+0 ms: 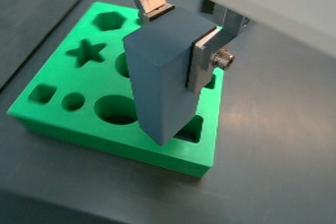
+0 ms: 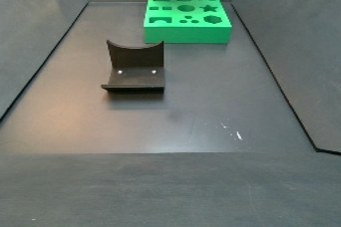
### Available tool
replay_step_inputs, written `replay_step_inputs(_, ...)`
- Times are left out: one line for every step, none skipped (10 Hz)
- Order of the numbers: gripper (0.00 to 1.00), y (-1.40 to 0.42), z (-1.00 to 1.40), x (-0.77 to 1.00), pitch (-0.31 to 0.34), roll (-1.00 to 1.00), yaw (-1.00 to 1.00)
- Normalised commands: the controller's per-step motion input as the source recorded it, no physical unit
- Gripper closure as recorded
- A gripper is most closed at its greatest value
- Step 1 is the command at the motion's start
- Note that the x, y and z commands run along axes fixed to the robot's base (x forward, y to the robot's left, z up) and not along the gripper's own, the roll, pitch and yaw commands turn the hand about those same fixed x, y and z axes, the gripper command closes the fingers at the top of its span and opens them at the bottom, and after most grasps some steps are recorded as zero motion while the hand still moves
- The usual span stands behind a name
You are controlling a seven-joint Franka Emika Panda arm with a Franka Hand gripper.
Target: Insert the rectangle object.
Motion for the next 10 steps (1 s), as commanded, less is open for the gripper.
replay_step_inputs(1.0,0.0,-0.11,0.0,0.0,-0.03,-1.0)
replay_step_inputs(1.0,0.0,-0.11,0.0,0.0,-0.03,-1.0)
replay_step_inputs(1.0,0.0,-0.12,0.0,0.0,-0.02,-1.0)
replay_step_inputs(1.0,0.0,-0.15,0.0,0.01,0.0,-1.0)
replay_step_inputs(1.0,0.0,-0.25,0.0,0.043,0.0,-1.0)
replay_step_inputs(1.0,0.01,-0.26,0.13,0.061,0.0,-0.87)
replay_step_inputs(1.0,0.06,-0.27,0.05,0.09,0.0,-0.9)
replay_step_inputs(1.0,0.08,-0.28,0.0,0.144,0.0,-0.93)
replay_step_inputs(1.0,0.08,-0.27,0.0,0.194,0.01,-0.91)
replay_step_inputs(1.0,0.08,-0.27,0.0,0.207,0.01,-0.9)
